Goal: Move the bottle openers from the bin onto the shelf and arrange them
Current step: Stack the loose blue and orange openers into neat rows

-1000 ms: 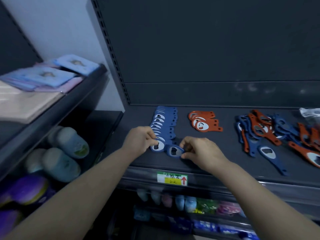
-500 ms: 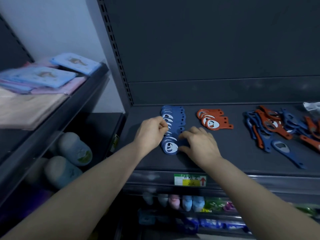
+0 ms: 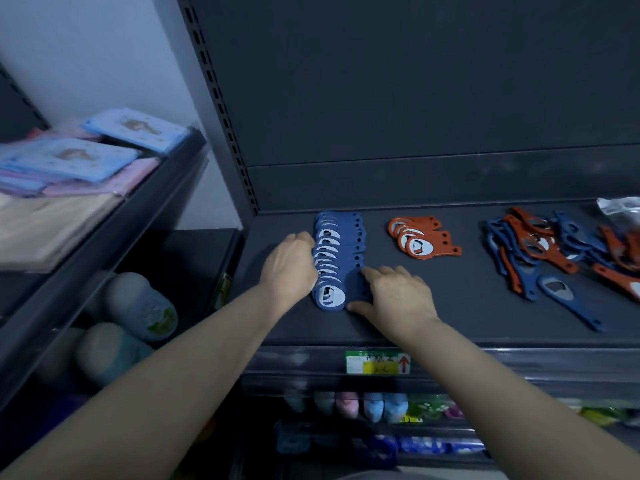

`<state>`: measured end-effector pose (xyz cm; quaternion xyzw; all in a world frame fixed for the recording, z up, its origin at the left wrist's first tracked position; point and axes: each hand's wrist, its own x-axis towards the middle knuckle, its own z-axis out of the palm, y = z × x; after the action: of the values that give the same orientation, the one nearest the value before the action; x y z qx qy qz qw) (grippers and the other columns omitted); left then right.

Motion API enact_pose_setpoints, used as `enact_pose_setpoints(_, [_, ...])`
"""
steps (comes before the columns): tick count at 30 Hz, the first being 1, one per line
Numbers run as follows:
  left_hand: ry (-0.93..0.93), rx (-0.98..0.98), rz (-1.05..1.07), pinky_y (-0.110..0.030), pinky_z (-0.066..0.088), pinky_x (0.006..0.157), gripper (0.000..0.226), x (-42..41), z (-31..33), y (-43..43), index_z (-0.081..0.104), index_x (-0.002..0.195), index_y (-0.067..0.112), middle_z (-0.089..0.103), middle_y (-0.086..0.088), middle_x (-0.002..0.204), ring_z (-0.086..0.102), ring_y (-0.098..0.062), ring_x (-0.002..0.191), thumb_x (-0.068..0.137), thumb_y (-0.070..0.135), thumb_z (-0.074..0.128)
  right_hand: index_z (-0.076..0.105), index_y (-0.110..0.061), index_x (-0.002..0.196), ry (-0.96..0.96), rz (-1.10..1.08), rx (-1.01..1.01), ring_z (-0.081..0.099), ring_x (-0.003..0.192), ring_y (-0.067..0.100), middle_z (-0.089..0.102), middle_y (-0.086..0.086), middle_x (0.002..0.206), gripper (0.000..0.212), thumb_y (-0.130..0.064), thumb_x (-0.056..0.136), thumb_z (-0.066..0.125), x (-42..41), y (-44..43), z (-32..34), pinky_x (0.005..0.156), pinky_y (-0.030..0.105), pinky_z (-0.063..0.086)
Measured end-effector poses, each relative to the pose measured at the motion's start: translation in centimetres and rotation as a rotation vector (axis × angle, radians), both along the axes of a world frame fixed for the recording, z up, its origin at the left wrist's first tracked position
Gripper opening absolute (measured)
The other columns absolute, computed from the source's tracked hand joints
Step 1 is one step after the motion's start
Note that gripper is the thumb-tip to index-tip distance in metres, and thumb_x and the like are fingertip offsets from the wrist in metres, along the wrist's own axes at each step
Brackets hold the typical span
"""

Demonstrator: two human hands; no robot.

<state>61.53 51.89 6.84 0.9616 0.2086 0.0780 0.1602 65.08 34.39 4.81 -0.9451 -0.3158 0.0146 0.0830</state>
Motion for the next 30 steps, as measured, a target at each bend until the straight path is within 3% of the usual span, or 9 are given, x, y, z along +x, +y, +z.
enact_pose_setpoints(6, [-0.101,-0.073,-0.178,-0.033,0.047,0.093,0.03,3.9,0.8,-5.1,0.055,0.123,0.016,0.056,-0.002,0.125,0.055,-0.02,0.114,0.095,0.01,0.047,0.05,-0.024,0.129,-0.037,-0.1,0.056,0.048,0.119,0.022,0.057,0.0,0.124,0.053,-0.058,0.089,0.049,2.3,-3.9,1.0,0.09,0.037,0.041])
enact_pose_setpoints(10, [-0.057,-0.048,-0.324,-0.036,0.047,0.092,0.023,7.1,0.8,-10.2,0.06,0.115,0.019,0.059,-0.002,0.12,0.057,-0.023,0.111,0.092,0.015,0.054,0.056,-0.03,0.126,-0.107,-0.172,0.063,0.053,0.111,0.024,0.061,-0.001,0.115,0.034,-0.03,0.092,0.05,4.7,-8.6,1.4,0.082,0.034,0.041])
enact_pose_setpoints(13, [-0.054,-0.021,-0.35,-0.034,0.045,0.089,0.022,9.2,0.6,-13.8,0.06,0.114,0.02,0.059,0.0,0.121,0.055,-0.022,0.114,0.093,0.018,0.054,0.062,-0.03,0.118,-0.148,-0.267,0.032,0.055,0.106,0.026,0.063,-0.001,0.108,0.039,-0.011,0.087,0.047,6.9,-13.1,1.7,0.075,0.033,0.041])
enact_pose_setpoints(17, [-0.015,-0.077,-0.408,-0.036,0.05,0.086,0.015,11.7,0.2,-17.8,0.065,0.104,0.021,0.066,0.0,0.107,0.062,-0.021,0.102,0.089,0.019,0.06,0.066,-0.031,0.107,-0.156,-0.404,0.054,0.06,0.099,0.026,0.066,-0.001,0.103,0.029,-0.015,0.087,0.054,9.6,-19.1,2.2,0.067,0.03,0.038])
enact_pose_setpoints(19, [-0.009,-0.096,-0.481,-0.034,0.05,0.081,0.011,12.6,0.2,-19.7,0.068,0.096,0.022,0.067,0.002,0.097,0.063,-0.02,0.095,0.088,0.019,0.062,0.066,-0.028,0.102,-0.132,-0.438,0.048,0.062,0.094,0.028,0.067,0.001,0.098,0.019,-0.027,0.085,0.057,10.3,-21.3,2.5,0.064,0.029,0.039])
enact_pose_setpoints(22, [-0.029,-0.056,-0.58,-0.033,0.048,0.085,0.014,13.5,-0.2,-22.4,0.07,0.102,0.024,0.066,0.003,0.1,0.058,-0.019,0.098,0.09,0.022,0.063,0.059,-0.022,0.097,-0.013,-0.441,-0.067,0.064,0.091,0.026,0.066,0.001,0.096,0.037,-0.052,0.077,0.065,10.7,-23.4,2.5,0.063,0.028,0.04])
enact_pose_setpoints(25, [0.005,0.008,-0.561,-0.033,0.045,0.089,0.022,14.2,-0.7,-24.3,0.065,0.113,0.024,0.062,0.003,0.109,0.052,-0.018,0.107,0.091,0.028,0.062,0.055,-0.018,0.103,0.101,-0.408,-0.098,0.062,0.095,0.027,0.064,0.004,0.102,0.044,-0.047,0.076,0.072,11.5,-24.8,2.1,0.066,0.029,0.041])
enact_pose_setpoints(30, [0.101,0.017,-0.529,-0.032,0.046,0.079,0.026,14.5,-0.6,-26.4,0.061,0.097,0.023,0.062,0.006,0.095,0.056,-0.014,0.093,0.082,0.04,0.072,0.06,-0.021,0.103,0.255,-0.381,0.025,0.061,0.091,0.024,0.065,-0.001,0.096,0.044,-0.041,0.068,0.077,12.9,-26.8,1.7,0.072,0.032,0.05])
